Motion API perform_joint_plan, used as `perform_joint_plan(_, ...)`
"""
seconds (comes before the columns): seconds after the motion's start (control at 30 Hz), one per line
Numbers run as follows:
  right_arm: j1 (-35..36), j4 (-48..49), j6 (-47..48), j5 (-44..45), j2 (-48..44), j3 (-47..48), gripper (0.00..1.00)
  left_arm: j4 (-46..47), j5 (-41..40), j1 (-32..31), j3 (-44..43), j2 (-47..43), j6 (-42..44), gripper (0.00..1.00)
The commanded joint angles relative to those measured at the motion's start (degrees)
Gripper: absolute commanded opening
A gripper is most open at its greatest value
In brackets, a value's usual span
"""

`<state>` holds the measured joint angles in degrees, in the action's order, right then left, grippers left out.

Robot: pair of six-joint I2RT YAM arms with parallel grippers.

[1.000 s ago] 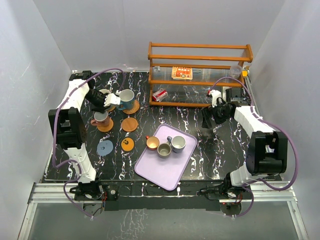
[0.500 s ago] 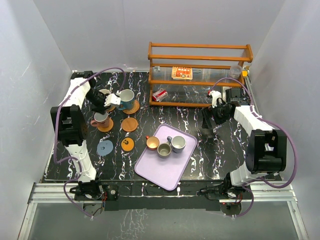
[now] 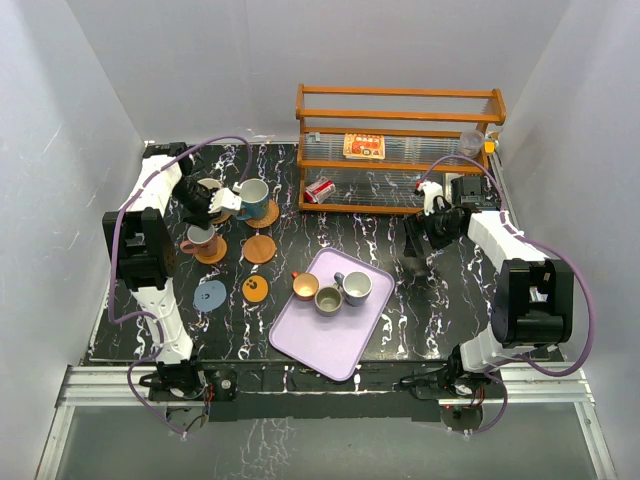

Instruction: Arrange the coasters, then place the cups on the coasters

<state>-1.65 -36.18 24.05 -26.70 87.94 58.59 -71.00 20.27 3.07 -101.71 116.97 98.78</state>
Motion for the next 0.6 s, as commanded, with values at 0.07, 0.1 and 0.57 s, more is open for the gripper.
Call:
perform_joint_plan(0.07, -0.24, 0.85, 0.12, -0.36, -0.23, 1.02, 0.98, -3.26, 1.01, 0.35, -2.53, 0.44, 0.17, 0.00)
perform_joint_plan(0.1, -0.23, 0.81, 0.12, -0.32, -0.15, 1.05, 0.98, -3.22, 1.00, 0.34, -2.55, 0.52, 0.05, 0.00)
perform_joint_plan(0.57, -0.37, 0.83, 0.12, -0.33, -0.32, 1.00, 0.98, -0.60, -0.15, 0.29, 0.61, -0.16, -1.37, 0.02)
